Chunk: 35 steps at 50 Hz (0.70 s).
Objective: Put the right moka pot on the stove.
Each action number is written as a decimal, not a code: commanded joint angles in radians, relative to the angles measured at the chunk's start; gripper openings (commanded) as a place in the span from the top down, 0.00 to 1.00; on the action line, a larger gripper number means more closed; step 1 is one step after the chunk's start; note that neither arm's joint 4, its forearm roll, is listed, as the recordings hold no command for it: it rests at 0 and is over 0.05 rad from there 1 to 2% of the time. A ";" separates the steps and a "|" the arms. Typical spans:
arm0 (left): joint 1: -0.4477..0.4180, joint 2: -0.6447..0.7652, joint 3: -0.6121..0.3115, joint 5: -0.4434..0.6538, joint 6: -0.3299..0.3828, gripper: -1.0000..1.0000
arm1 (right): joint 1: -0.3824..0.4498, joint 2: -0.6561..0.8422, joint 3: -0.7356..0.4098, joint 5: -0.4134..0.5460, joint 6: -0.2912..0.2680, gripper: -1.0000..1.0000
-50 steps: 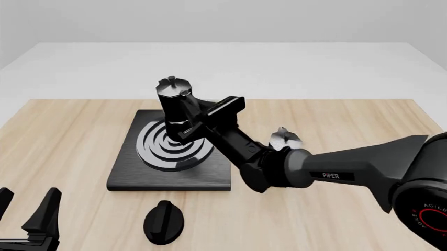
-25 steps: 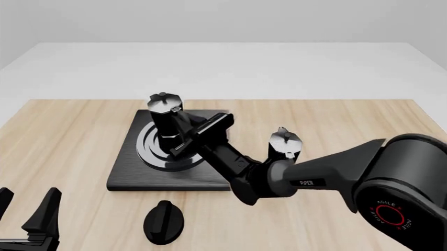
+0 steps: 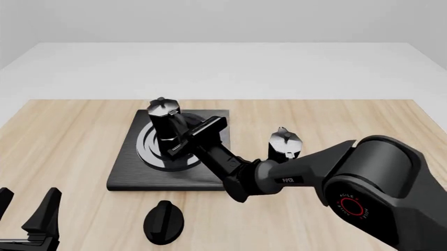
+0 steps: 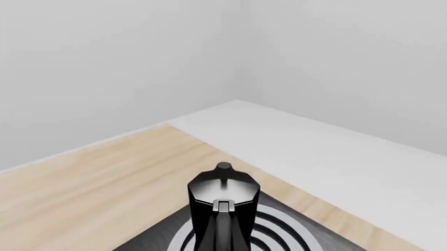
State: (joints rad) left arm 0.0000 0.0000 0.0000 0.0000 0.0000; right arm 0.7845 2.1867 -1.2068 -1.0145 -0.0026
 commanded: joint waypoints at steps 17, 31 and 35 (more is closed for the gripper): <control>0.000 0.000 0.000 0.000 0.000 0.00 | -0.035 -0.098 0.085 0.014 0.001 0.00; 0.000 0.000 0.000 0.000 0.000 0.00 | -0.022 -0.226 0.208 0.057 -0.014 0.00; 0.000 0.000 0.000 0.000 0.000 0.00 | -0.011 -0.256 0.231 0.088 -0.023 0.00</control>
State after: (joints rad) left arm 0.0000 0.0000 0.0000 0.0000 0.0000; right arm 0.7612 2.0079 -1.0435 -0.9666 -0.0118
